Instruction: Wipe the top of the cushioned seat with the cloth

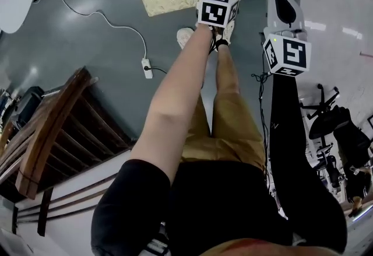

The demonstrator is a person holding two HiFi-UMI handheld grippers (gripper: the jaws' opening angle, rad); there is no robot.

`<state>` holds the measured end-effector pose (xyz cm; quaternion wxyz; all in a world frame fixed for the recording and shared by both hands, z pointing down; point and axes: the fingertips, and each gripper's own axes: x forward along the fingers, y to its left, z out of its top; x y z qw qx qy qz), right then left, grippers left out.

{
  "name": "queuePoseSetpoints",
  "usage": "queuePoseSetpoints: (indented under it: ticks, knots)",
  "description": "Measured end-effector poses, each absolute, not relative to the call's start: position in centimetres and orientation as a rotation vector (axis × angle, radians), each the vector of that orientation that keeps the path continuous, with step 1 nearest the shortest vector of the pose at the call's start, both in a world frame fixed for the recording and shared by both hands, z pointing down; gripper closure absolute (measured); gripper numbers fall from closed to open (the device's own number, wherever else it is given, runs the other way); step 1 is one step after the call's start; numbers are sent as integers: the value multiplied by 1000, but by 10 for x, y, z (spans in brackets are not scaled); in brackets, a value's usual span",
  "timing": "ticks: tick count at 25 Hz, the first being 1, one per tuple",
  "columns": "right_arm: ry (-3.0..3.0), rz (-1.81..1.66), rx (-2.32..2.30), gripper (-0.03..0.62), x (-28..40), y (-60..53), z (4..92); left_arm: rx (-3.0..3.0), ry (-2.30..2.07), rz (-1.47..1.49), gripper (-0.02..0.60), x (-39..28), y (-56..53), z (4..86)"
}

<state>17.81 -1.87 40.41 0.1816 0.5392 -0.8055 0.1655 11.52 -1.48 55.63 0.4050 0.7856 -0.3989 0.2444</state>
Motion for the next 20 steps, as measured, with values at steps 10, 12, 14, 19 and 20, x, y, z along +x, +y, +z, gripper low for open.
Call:
queuePoseSetpoints:
  ticks: [10,12,14,19,20]
  knots:
    - [-2283,473,1512,592,179,-4,406,1866,-1124,742,511,62,-3,585]
    - [-2292,465,1497,592,169,-2,403,1849,-1160,764,511,35,-5,584]
    - [-2298,460,1486,592,158,0,401,1825,-1198,783,511,4,-3,585]
    - [-2321,442,1460,592,126,3,394,1753,-1272,839,511,-78,12,590]
    - [-2328,438,1452,592,118,3,393,1737,-1288,845,511,-95,16,590]
